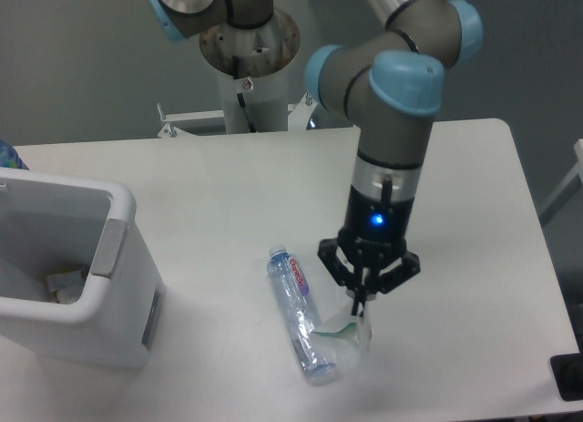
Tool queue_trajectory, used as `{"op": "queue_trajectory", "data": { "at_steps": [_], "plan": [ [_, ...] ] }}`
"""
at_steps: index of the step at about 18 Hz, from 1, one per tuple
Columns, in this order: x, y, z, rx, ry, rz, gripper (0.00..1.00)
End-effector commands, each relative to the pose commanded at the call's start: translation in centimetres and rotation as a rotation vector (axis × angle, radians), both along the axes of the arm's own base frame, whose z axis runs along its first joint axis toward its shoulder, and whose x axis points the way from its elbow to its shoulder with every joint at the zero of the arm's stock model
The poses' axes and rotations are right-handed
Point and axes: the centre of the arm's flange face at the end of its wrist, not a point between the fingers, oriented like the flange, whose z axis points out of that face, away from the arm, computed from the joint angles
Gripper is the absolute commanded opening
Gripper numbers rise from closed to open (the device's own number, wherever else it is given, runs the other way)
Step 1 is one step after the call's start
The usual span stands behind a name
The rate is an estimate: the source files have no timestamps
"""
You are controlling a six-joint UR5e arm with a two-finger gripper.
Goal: Place the trash in the trash can
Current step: 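Lift the paper and carry it over the white trash bin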
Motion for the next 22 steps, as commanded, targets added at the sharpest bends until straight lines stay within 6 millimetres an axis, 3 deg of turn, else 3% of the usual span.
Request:
{"op": "queue_trajectory", "data": {
  "at_steps": [4,7,12,16,22],
  "plan": [
    [5.9,1.9,3.5,0.039,0.036,-0.075,0.00],
    [9.8,2.1,7.0,0.083,0.033,-0.076,0.00],
    [16.0,2.3,10.8,0.132,0.040,-0.125,0.00],
    [21.8,3.0,11.9,0.148,0.031,-0.202,0.00],
    [26.7,4.1,11.8,0.145,0.015,-0.274,0.00]
  ]
}}
